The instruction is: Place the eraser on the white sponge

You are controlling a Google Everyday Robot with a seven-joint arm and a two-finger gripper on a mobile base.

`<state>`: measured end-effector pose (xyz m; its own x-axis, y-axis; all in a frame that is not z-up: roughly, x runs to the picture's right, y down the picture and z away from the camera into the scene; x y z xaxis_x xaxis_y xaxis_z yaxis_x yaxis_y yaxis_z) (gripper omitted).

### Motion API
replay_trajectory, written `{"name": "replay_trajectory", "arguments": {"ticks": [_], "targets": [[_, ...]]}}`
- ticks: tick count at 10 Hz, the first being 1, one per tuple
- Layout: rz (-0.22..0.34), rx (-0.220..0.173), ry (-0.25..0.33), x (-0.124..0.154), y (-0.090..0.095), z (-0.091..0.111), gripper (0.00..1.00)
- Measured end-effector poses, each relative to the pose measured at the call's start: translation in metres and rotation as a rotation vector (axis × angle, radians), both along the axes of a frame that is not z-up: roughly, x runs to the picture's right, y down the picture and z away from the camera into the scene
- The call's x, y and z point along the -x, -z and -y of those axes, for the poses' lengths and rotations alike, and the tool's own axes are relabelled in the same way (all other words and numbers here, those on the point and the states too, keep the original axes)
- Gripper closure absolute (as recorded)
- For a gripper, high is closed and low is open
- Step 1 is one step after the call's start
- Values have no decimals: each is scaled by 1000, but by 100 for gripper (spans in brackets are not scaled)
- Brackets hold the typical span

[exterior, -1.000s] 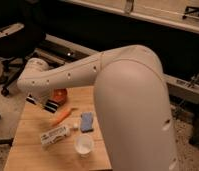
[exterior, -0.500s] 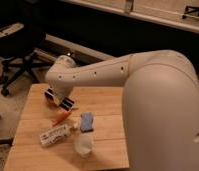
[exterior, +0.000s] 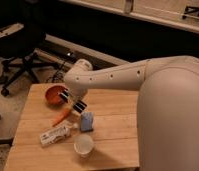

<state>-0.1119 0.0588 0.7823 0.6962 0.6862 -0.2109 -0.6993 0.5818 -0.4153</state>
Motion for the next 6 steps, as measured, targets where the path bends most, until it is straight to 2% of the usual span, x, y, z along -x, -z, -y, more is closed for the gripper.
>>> {"name": "replay_trajectory", "arguments": {"ticks": [3, 6], "targets": [[-25, 27, 24, -25, -1, -18, 100], [-39, 86, 75, -47, 0, -43, 100]]}}
